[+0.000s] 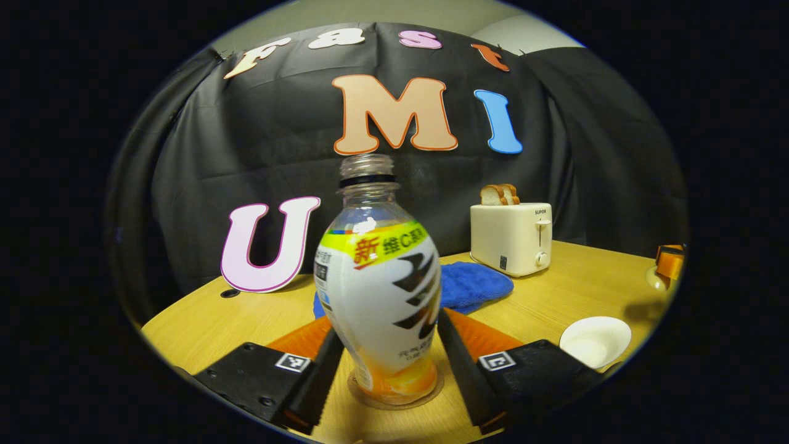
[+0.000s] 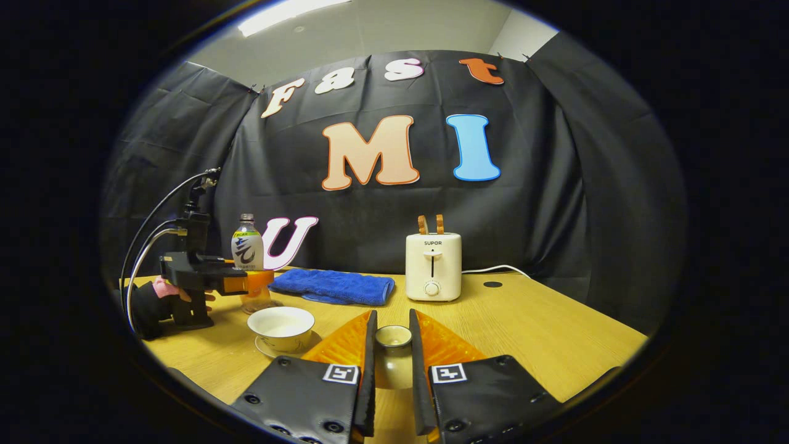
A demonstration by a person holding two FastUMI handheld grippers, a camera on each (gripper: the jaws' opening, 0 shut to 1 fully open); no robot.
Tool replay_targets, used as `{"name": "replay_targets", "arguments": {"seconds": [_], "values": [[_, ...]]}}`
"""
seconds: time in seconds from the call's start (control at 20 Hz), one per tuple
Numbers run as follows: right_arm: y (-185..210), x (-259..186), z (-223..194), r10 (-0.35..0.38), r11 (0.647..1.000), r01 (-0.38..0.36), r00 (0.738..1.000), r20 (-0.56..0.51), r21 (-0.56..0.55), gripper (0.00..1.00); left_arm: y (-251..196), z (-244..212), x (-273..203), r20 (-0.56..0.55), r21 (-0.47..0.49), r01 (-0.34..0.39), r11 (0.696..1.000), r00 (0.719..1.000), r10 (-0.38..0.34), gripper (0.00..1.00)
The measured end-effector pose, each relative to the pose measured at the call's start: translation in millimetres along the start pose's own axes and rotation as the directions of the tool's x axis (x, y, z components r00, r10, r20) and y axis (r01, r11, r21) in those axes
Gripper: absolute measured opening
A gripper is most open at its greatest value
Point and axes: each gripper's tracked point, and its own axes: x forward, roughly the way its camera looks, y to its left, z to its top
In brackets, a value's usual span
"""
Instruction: Open the teacup lid with one hand, grasp the water bottle and pour water into the teacup with the other hand; after pouring, place the water bottle on the coaster and then close the teacup lid.
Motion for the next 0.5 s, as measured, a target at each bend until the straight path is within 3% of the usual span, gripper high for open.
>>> {"name": "replay_targets", "arguments": {"seconds": [0.1, 0.5], "values": [[0.2, -0.2, 0.2, 0.0, 1.0, 0.0, 1.0, 0.0, 0.0, 0.29, -0.8, -1.0, -2.0, -0.001, -0.006, 0.003, 1.0, 1.0, -0.003, 0.95], [3.3, 0.1, 0.6, 0.015, 1.0, -0.015, 1.0, 0.0, 0.0, 0.29, 8.5, 8.8, -21.0, 0.079, -0.054, -0.039, 0.998, 0.996, 0.043, 0.96]]}}
